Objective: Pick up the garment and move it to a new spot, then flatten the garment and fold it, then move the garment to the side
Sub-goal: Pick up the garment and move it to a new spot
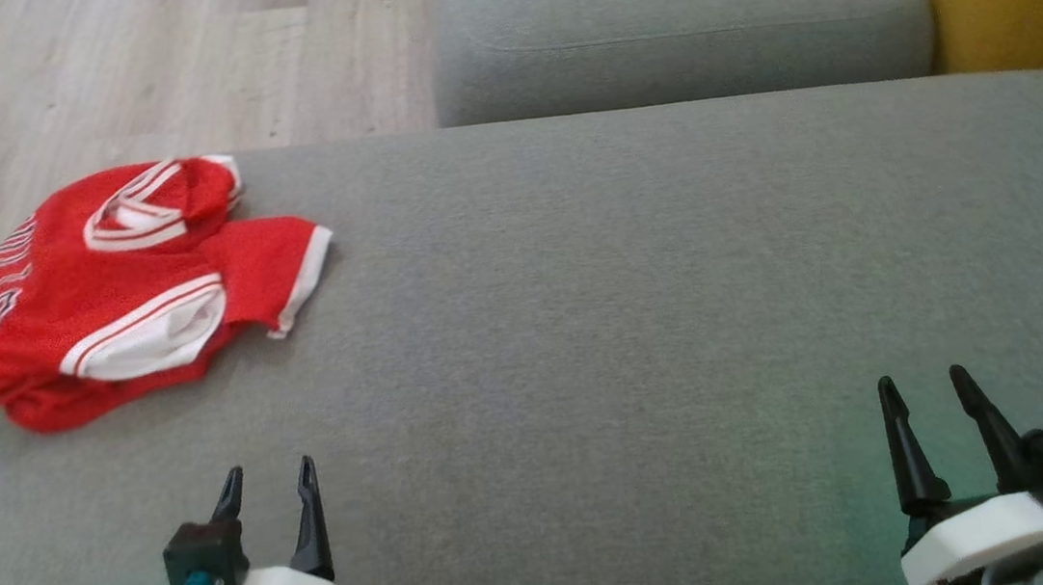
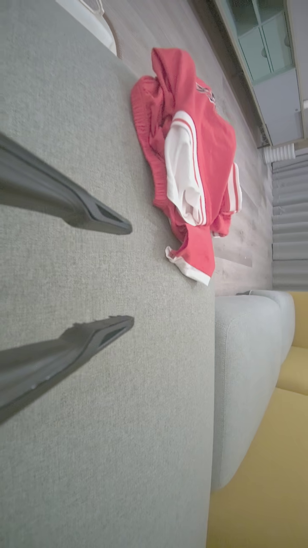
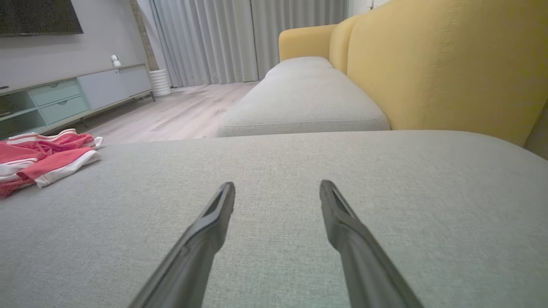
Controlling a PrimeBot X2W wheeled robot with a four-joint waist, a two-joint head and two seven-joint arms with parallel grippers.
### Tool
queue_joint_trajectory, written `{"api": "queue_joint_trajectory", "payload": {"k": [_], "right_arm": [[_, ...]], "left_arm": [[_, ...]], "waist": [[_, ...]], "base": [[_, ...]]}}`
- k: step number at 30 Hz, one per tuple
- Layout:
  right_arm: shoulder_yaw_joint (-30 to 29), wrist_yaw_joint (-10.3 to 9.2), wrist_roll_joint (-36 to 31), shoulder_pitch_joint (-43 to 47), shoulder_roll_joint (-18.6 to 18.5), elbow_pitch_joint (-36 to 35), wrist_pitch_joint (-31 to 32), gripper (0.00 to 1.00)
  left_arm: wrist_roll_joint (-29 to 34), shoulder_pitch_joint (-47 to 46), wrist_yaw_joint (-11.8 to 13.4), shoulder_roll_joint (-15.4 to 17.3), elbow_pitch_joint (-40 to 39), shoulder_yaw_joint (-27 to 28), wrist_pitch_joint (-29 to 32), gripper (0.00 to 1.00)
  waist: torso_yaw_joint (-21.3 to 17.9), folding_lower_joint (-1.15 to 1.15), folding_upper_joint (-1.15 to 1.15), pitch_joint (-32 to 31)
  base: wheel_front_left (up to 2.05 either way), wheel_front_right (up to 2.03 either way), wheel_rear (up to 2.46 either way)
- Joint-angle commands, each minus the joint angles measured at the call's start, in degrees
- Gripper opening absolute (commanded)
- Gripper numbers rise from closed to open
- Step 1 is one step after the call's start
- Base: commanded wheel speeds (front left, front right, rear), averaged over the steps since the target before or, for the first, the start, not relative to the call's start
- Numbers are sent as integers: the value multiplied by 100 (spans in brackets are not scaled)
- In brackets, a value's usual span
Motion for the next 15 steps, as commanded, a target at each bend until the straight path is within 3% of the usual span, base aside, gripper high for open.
{"api": "queue_joint_trajectory", "payload": {"k": [1,9,15], "right_arm": [[103,-4,33,-146,-67,-198,-80,100],[284,-4,58,-170,-38,-243,-80,100],[609,-4,133,-319,-42,-261,-80,100]], "left_arm": [[-32,-371,-5,12,-206,158,-73,100],[-98,-274,16,-14,-306,229,-73,100],[-185,-265,-5,-5,-395,356,-73,100]], "waist": [[220,0,0,5],[1104,0,0,25],[1290,0,0,73]], "base": [[0,0,0],[0,0,0],[0,0,0]]}}
